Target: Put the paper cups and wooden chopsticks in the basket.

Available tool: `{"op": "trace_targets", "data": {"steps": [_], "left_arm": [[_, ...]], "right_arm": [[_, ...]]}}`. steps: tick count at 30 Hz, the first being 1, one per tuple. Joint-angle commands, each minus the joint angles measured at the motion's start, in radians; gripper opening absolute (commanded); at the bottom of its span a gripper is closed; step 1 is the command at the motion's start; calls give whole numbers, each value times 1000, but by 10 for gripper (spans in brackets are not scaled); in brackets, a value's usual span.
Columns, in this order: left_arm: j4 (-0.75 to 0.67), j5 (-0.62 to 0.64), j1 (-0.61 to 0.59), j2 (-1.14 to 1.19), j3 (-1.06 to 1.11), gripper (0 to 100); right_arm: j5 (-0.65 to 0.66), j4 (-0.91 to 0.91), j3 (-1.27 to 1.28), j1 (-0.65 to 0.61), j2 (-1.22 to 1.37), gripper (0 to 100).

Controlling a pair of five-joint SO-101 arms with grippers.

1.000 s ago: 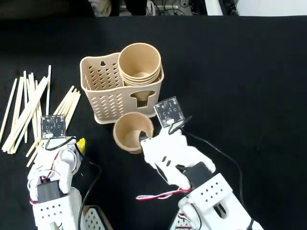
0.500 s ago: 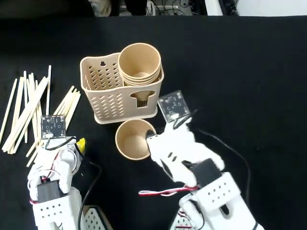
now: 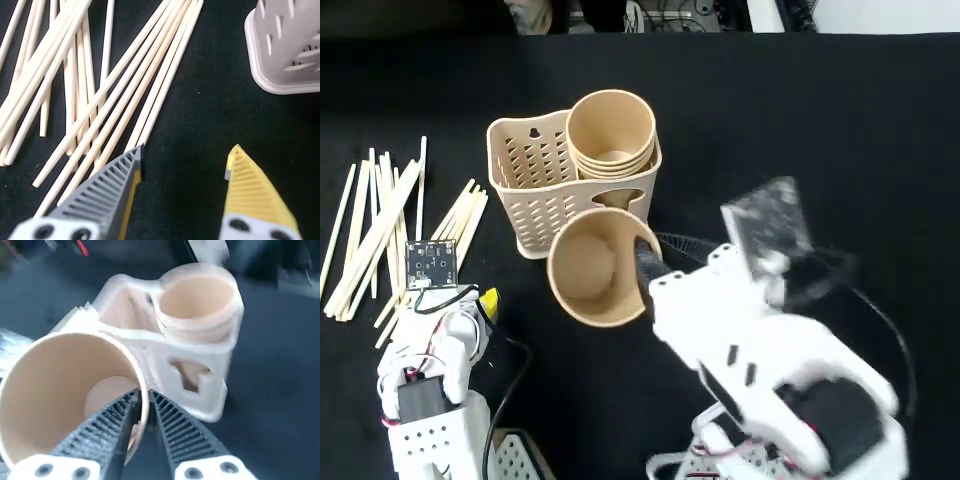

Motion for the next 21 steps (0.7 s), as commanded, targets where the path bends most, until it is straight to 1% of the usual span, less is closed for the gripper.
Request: {"op": "trace_targets", "data": {"steps": [1, 3, 6, 10, 13, 17, 21], "left_arm": [[-11, -8, 1, -3, 18, 264], [-11, -8, 1, -3, 18, 264], [-11, -8, 1, -3, 18, 264], [-11, -8, 1, -3, 18, 264], [-11, -8, 1, -3, 18, 265], [-11, -8, 1, -3, 18, 265], [-11, -8, 1, -3, 18, 265]], "right_arm": [[-28, -89, -147, -18, 7, 11], [-28, -181, -151, 14, 28, 11], [-32, -281, -151, 100, 96, 11], [-49, -341, -153, 226, 220, 11], [-51, -381, -153, 298, 300, 11], [-49, -422, -153, 341, 390, 11], [-48, -431, -154, 341, 437, 11]]}}
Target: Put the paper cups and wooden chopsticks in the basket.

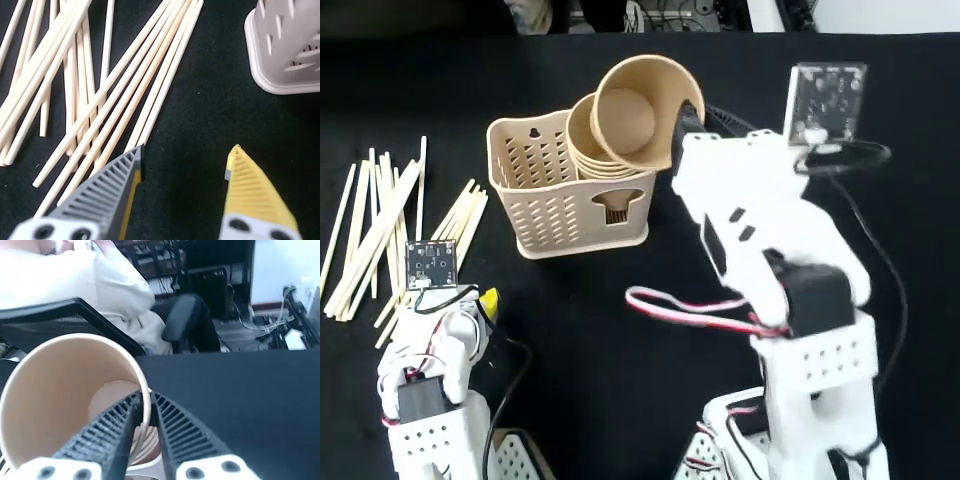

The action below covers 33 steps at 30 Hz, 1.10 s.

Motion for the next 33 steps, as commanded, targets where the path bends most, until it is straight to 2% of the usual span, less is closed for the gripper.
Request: {"op": "trace_targets", "data": {"steps": [1, 6, 14, 17, 21, 25, 28, 31, 33], "left_arm": [[-11, -8, 1, -3, 18, 265], [-11, -8, 1, -3, 18, 266], [-12, -8, 1, -3, 18, 266], [-14, -8, 1, -3, 18, 267], [-15, -8, 1, -3, 18, 267], [-11, -8, 1, -3, 18, 266], [-11, -8, 1, -3, 18, 266], [-11, -8, 1, -3, 18, 266], [-11, -8, 1, -3, 18, 266]], "right_arm": [[-5, -26, -42, 11, 27, 11], [15, -26, -39, 11, 51, 29], [25, -26, -45, 9, 81, 254], [25, -26, -56, 11, 79, 300], [25, -26, -77, 6, 71, 276], [25, -34, -145, -71, 36, 187], [26, -158, -140, -137, 59, 109], [35, -333, -104, -147, 156, 14], [51, -393, -88, -147, 242, 15]]}}
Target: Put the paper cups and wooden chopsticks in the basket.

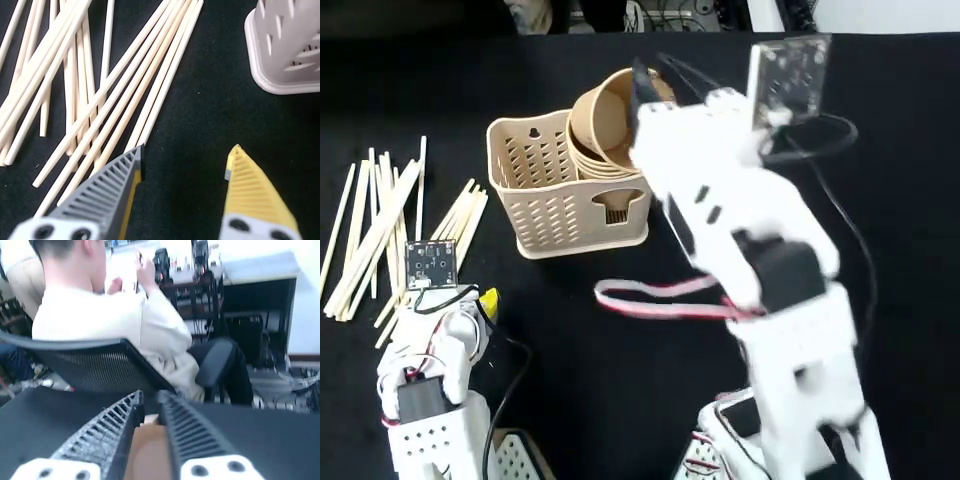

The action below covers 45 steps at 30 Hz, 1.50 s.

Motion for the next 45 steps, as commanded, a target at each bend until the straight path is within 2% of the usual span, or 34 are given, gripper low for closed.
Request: {"op": "trace_targets", "data": {"steps": [1, 6, 15, 25, 33, 40, 45], "left_arm": [[-11, -8, 1, -3, 18, 266], [-12, -8, 1, -3, 18, 267], [-12, -8, 1, -3, 18, 266], [-11, -8, 1, -3, 18, 266], [-18, -8, 1, -3, 18, 267], [-18, -8, 1, -3, 18, 267], [-18, -8, 1, -3, 18, 267]], "right_arm": [[23, -121, 4, -15, 130, 11], [26, -91, 1, -14, 229, 11], [29, -95, -15, -20, 114, 12], [26, -209, -24, 2, 366, 11], [26, -18, -179, 8, 216, 11], [31, 147, -199, 28, 87, 13], [137, 252, -163, 92, 27, 12]]}}
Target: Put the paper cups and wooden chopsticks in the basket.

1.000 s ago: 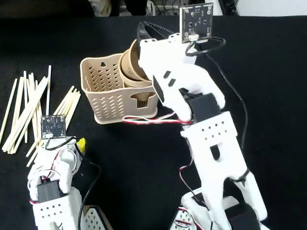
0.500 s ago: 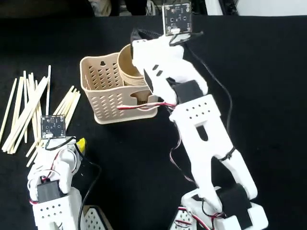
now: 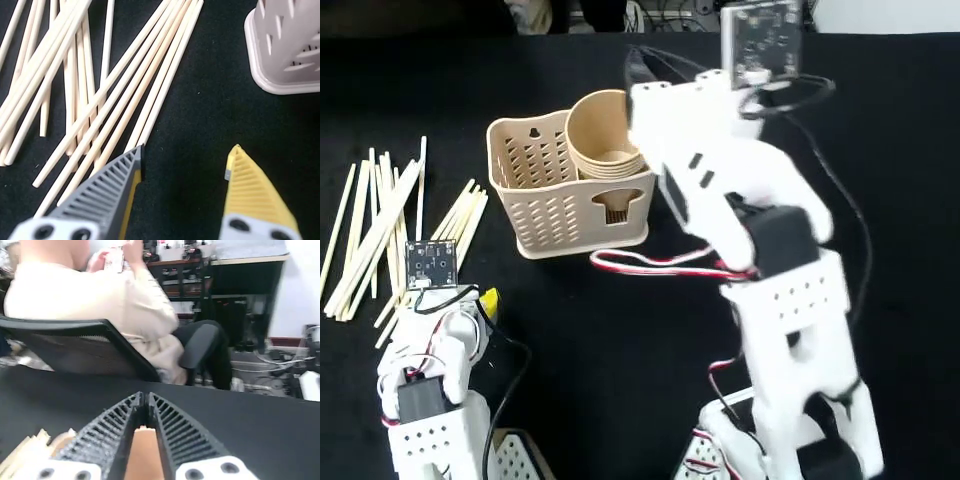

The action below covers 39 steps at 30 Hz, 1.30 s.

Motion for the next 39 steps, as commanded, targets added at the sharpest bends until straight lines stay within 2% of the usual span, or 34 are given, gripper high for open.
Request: {"op": "trace_targets", "data": {"steps": [1, 5, 12, 15, 18, 20, 25, 30, 34, 39], "left_arm": [[-20, -8, 1, -3, 18, 267], [-20, -8, 2, -3, 18, 268], [-20, -8, 7, -3, 18, 268], [-20, -8, 2, -3, 18, 268], [-18, -8, 1, -3, 18, 268], [-15, -8, 1, -3, 18, 267], [-18, -8, 1, -3, 18, 266], [-18, -8, -1, -3, 13, 264], [-29, 0, -35, -3, 1, 264], [-32, 8, -131, 0, -81, 263]], "right_arm": [[72, 74, 2, 58, -61, 12], [83, 138, 117, 133, -148, 12], [83, 132, 435, 267, -404, 15], [173, 107, 562, 325, -509, 15], [382, 17, 733, 381, -582, 14], [443, -75, 877, 399, -622, 13], [417, -281, 1188, 437, -696, 13], [399, -508, 1437, 414, -751, 13], [417, -517, 1495, 407, -799, 13], [448, -603, 1581, 423, -834, 13]]}}
